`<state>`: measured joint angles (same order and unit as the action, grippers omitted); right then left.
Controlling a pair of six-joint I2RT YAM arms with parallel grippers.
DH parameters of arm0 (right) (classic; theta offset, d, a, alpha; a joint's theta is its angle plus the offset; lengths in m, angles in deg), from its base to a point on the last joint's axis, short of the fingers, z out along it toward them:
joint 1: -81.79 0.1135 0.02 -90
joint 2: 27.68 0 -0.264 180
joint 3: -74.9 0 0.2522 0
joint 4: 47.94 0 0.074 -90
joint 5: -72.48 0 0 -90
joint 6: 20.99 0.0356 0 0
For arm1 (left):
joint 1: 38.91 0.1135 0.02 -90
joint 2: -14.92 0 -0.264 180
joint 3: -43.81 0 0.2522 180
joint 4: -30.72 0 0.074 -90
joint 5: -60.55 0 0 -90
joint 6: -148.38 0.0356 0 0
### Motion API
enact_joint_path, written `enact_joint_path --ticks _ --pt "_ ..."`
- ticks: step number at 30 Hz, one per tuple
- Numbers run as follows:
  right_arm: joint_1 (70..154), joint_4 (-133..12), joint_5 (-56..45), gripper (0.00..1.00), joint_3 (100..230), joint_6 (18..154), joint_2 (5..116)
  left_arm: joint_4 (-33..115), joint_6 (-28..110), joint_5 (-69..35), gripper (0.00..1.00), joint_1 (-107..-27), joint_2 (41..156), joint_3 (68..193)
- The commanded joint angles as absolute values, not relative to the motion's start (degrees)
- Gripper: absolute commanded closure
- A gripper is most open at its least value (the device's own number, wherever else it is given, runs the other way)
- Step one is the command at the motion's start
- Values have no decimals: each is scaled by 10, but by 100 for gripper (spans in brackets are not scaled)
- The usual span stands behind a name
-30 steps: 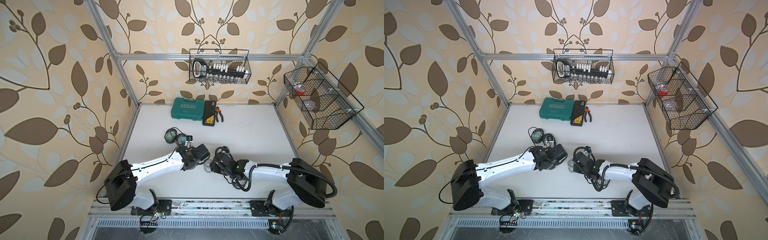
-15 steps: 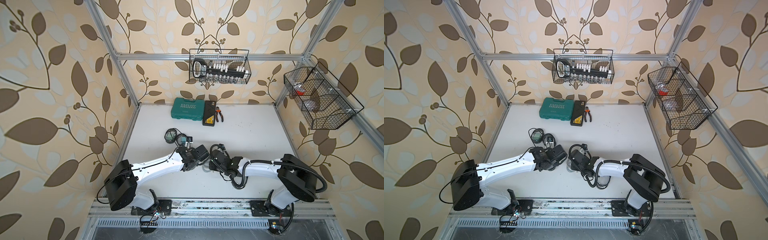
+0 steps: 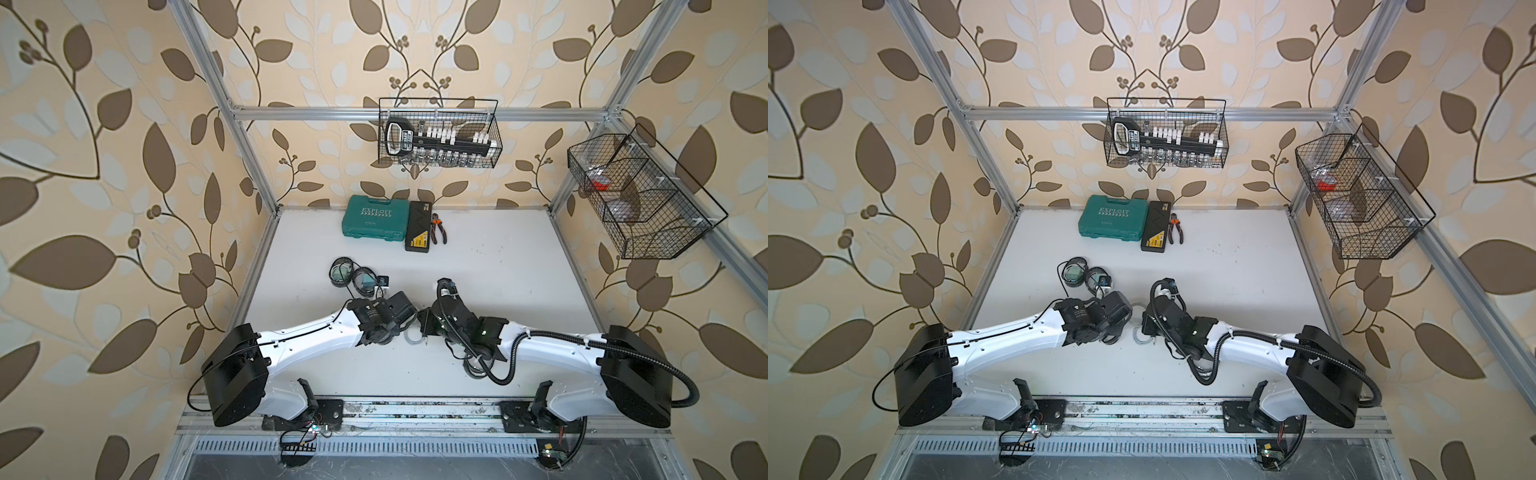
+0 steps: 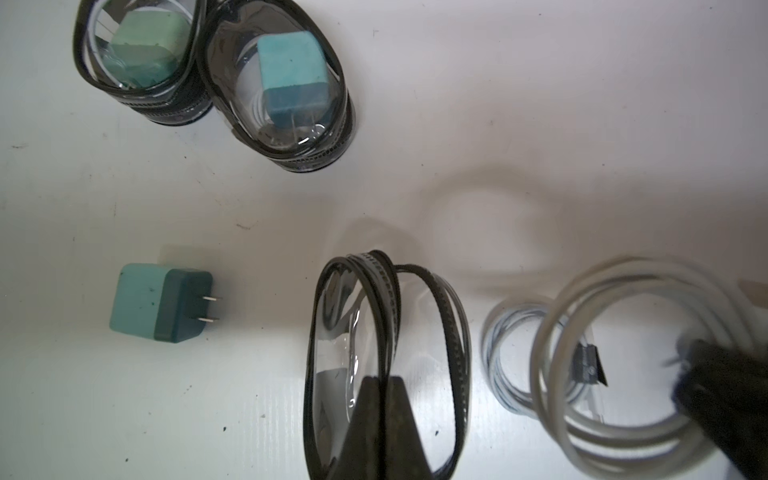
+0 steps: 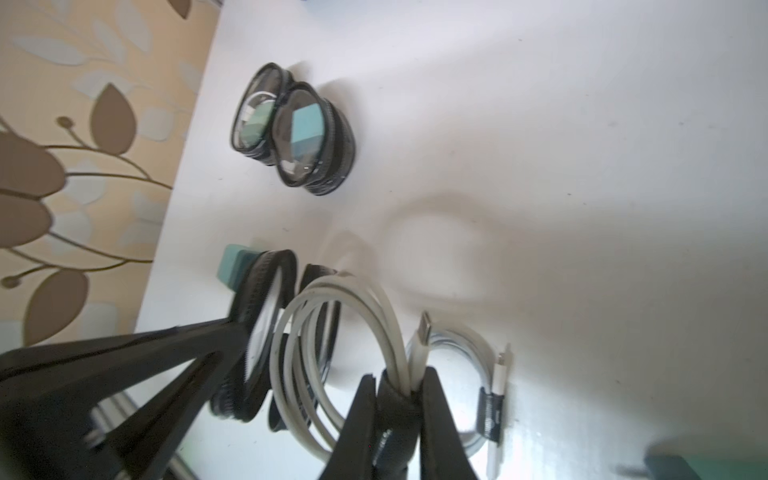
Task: Pack away charging kits
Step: Pick up the charging cable from the center of the board, then place the charging cable in the storage bag.
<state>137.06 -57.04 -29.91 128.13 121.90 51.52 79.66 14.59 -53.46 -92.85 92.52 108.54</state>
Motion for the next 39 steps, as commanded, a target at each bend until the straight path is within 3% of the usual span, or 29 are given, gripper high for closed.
enact_joint_path --ticks 1,19,37,39 --pt "1381 -510 -255 100 1276 1175 515 763 166 -520 100 -926 890 1078" --pt "1391 -549 -257 100 1351 1172 622 634 221 -421 100 -926 797 1002" --pt "1390 -603 -314 100 1381 1185 650 570 225 -431 100 -926 785 974" --pt "1390 -608 -319 96 1384 1186 650 574 221 -435 100 -926 782 974"
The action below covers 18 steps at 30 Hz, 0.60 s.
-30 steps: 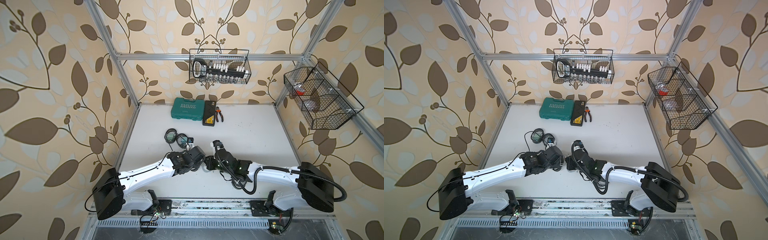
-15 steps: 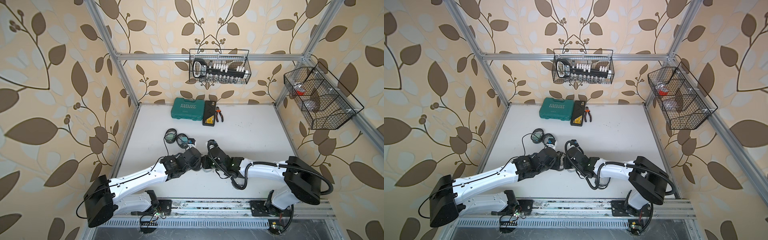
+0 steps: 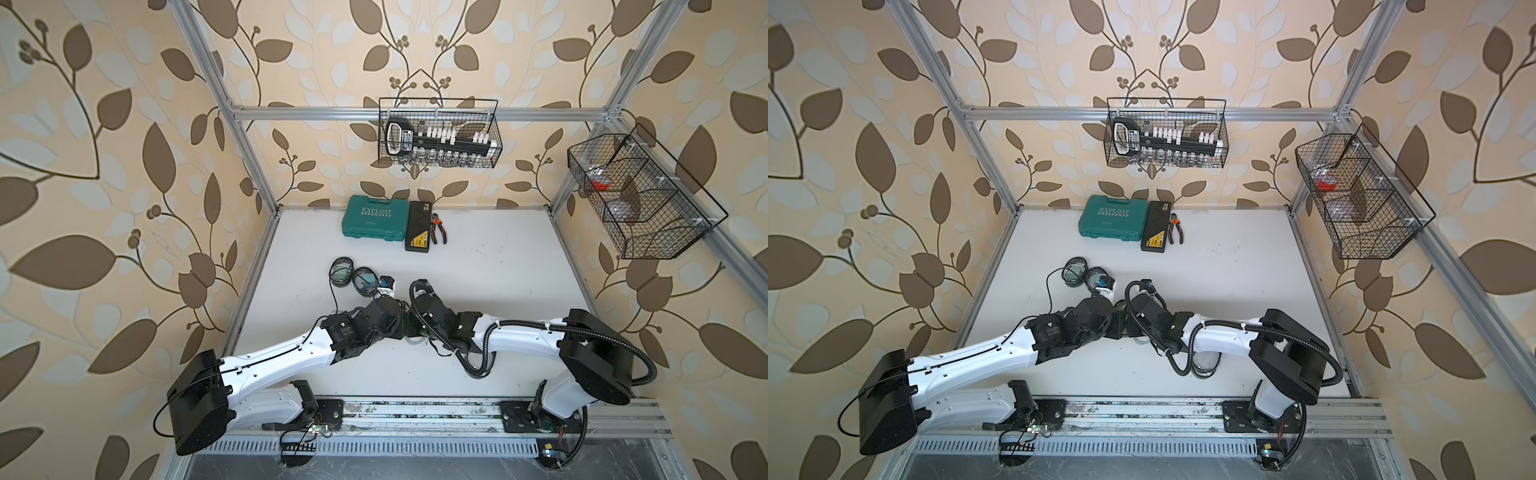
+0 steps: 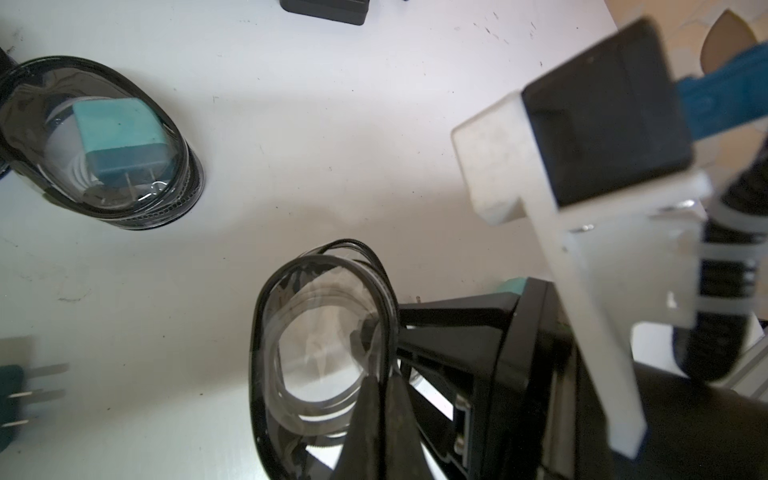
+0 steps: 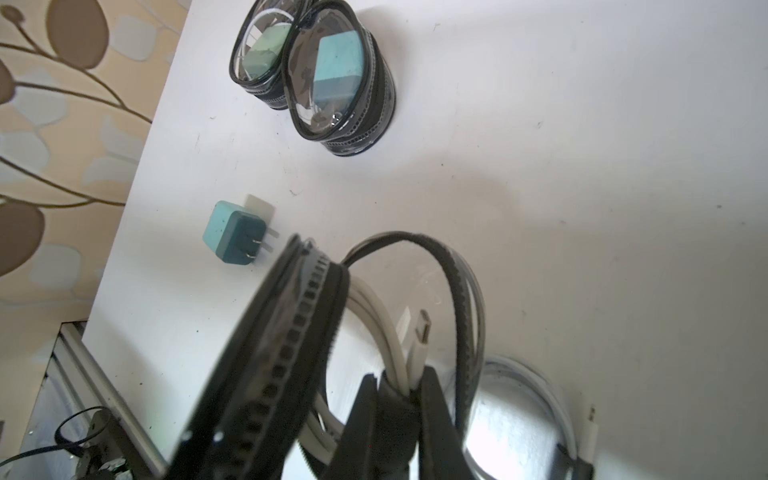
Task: Pack away charging kits
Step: Place the charging cable in the storage bag.
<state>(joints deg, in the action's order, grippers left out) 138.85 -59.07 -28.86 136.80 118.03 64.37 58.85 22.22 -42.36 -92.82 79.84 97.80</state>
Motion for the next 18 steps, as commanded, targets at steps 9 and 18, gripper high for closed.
enact_joint_path --ticks 9,18 --pt "1391 -607 -337 74 1390 1180 630 591 207 -452 100 -926 786 977" --pt "1391 -620 -339 62 1404 1177 626 597 203 -468 100 -926 788 980"
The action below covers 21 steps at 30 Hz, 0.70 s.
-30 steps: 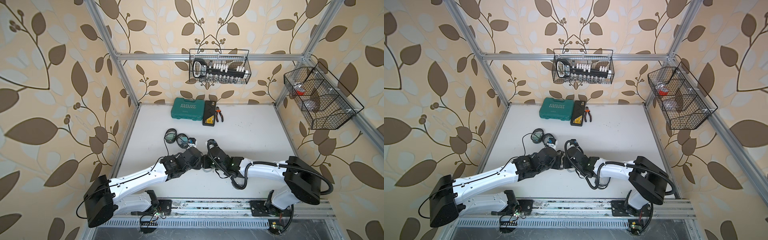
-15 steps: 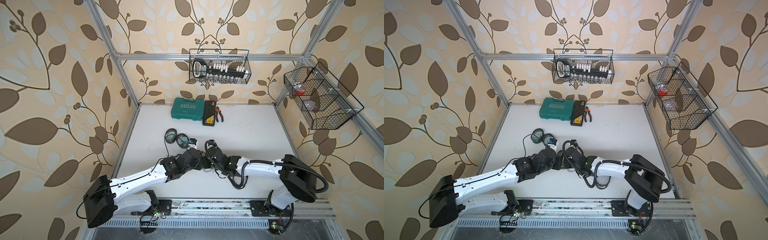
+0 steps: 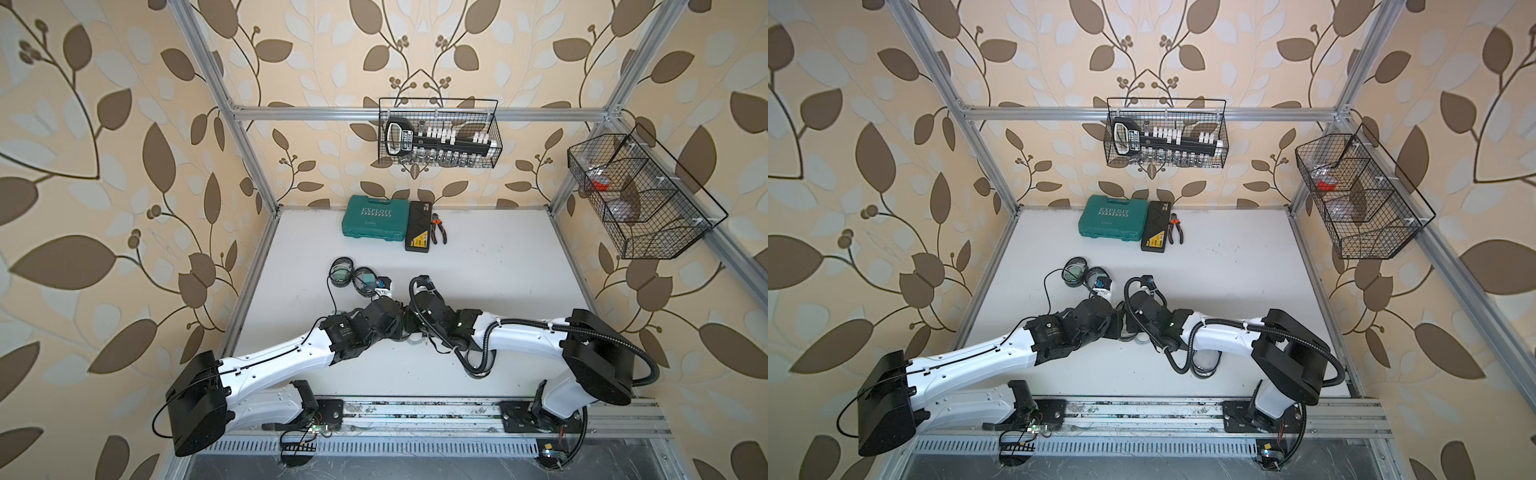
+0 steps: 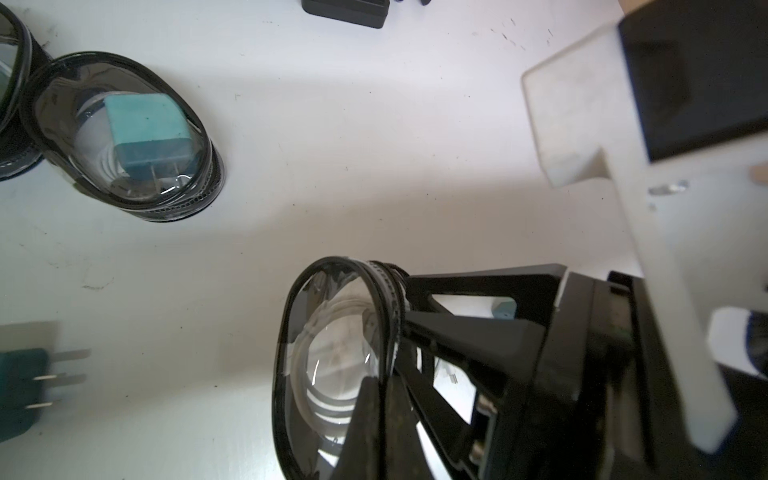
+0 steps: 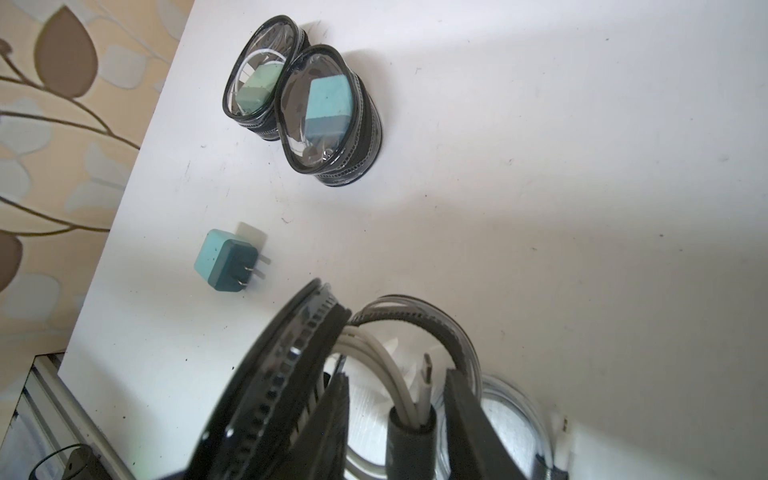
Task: Pack away charging kits
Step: Place the charging cable in the storage bag.
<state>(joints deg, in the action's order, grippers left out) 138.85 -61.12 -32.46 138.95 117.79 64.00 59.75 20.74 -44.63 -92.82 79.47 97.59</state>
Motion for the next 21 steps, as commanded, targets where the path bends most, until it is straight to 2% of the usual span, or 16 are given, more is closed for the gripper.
enact_joint_path --ticks 1,6,9,13,17,21 --pt "1390 -626 -341 62 1406 1177 622 599 202 -472 100 -926 789 980" --pt "1391 -668 -361 61 1421 1178 597 620 195 -492 100 -926 787 991" --pt "1388 -692 -391 59 1406 1195 574 646 183 -540 100 -926 788 1000" --pt "1369 -731 -433 42 1358 1256 513 677 174 -583 100 -920 807 1031" --pt "1322 -790 -418 34 1318 1326 477 691 170 -593 100 -916 832 1053" --pt "1313 -808 -395 28 1272 1405 468 676 178 -599 100 -908 858 1055"
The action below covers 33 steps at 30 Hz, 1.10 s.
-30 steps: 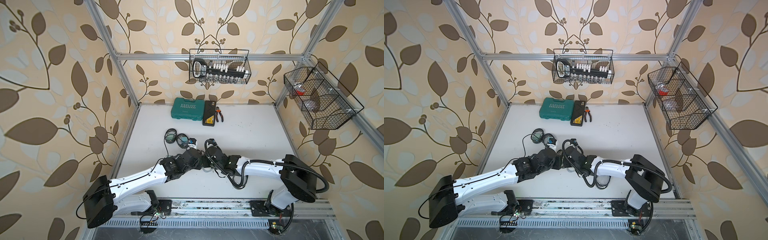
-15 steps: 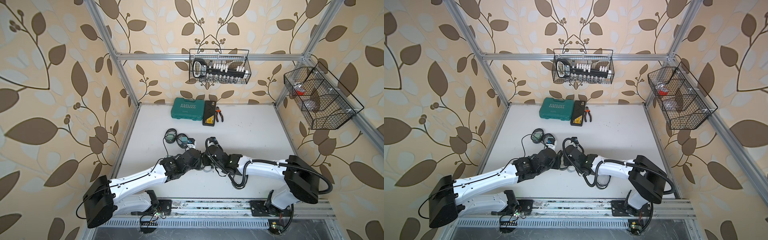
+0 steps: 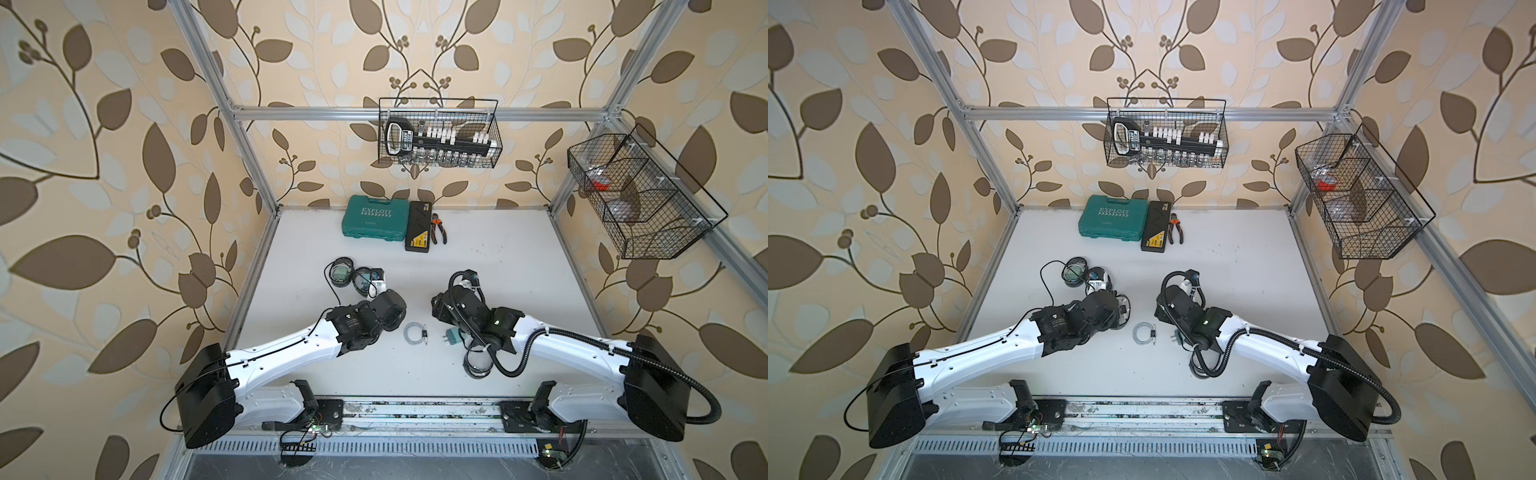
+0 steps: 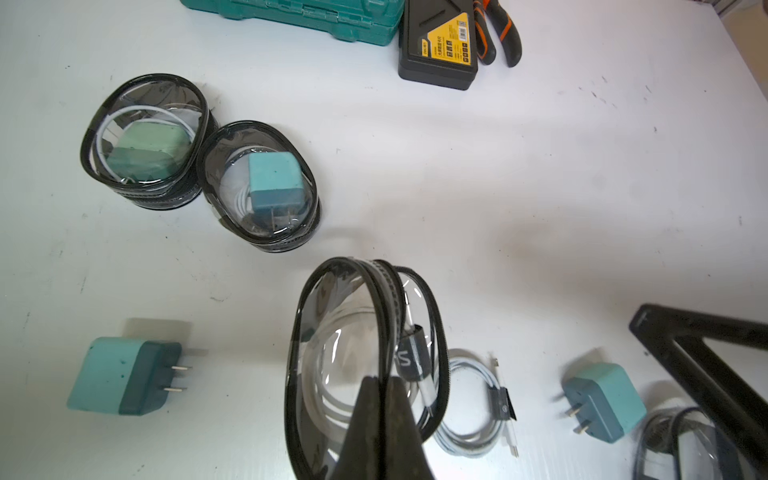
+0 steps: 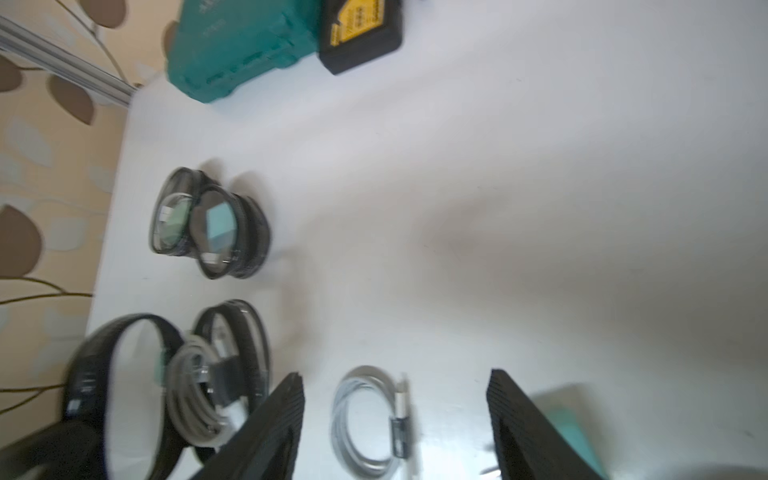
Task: Pack away charging kits
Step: Place the charging cable in the storage bag, then pick up the plug from the center of the board.
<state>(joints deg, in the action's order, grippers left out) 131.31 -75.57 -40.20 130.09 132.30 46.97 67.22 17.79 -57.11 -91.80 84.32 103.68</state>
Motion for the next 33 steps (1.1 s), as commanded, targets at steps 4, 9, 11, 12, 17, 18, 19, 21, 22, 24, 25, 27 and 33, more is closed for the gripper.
enact_joint_path --ticks 4,9,11,12,17,18,19,21,22,24,25,27,33 --pt "1314 -779 -368 28 1250 1429 470 676 178 -590 100 -900 872 1063" --pt "1314 -775 -351 27 1242 1453 487 669 180 -592 100 -899 871 1052" --pt "1313 -773 -344 27 1235 1470 487 668 179 -591 100 -898 872 1052" --pt "1313 -773 -339 26 1233 1478 488 668 179 -588 100 -898 873 1052" --pt "1315 -813 -333 24 1251 1490 491 666 177 -582 100 -897 875 1051" --pt "1314 -823 -337 22 1254 1491 491 663 177 -582 100 -897 874 1049" --pt "1314 -830 -341 20 1256 1492 490 662 177 -582 100 -897 874 1047" --pt "1314 -845 -345 18 1257 1496 484 661 176 -580 100 -897 875 1047" --pt "1314 -849 -345 18 1257 1499 479 661 176 -579 100 -897 875 1049" --pt "1316 -859 -349 18 1253 1506 464 664 176 -575 100 -897 874 1051" --pt "1317 -864 -353 17 1252 1510 458 665 175 -574 100 -898 874 1052" --pt "1321 -868 -360 17 1245 1514 441 666 174 -573 100 -897 874 1053" --pt "1346 -872 -379 17 1221 1548 402 665 171 -567 100 -897 869 1048"
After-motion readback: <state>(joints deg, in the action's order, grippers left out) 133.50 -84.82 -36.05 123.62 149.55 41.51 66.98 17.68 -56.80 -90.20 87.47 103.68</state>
